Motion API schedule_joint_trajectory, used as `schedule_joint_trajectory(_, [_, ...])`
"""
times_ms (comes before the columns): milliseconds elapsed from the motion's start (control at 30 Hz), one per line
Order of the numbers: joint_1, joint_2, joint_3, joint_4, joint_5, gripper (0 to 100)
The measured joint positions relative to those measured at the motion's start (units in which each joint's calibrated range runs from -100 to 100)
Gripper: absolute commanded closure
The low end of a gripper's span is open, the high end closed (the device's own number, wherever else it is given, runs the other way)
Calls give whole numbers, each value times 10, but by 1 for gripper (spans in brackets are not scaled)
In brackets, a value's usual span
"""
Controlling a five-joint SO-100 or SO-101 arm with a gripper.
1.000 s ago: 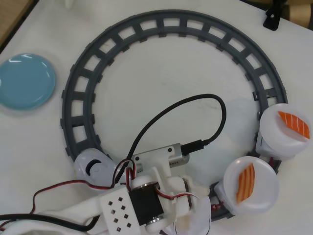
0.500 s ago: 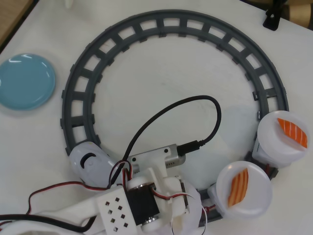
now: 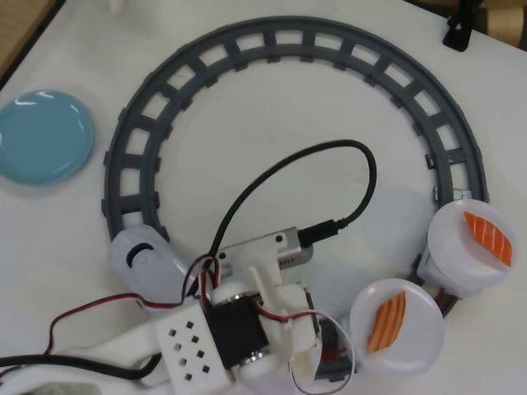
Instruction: Pick up the sushi from the Shinkansen and put it on the blue dish
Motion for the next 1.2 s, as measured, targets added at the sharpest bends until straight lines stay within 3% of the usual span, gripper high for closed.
schedule_joint_trajectory(400, [-195,0,-79,66,0,89])
schedule_joint_trajectory(600, [-196,0,-79,66,0,88])
schedule_joint_trajectory(867, [-195,0,-43,66,-4,63])
schedule_joint_trajectory(1200, [-188,-4,-16,58,-66,62])
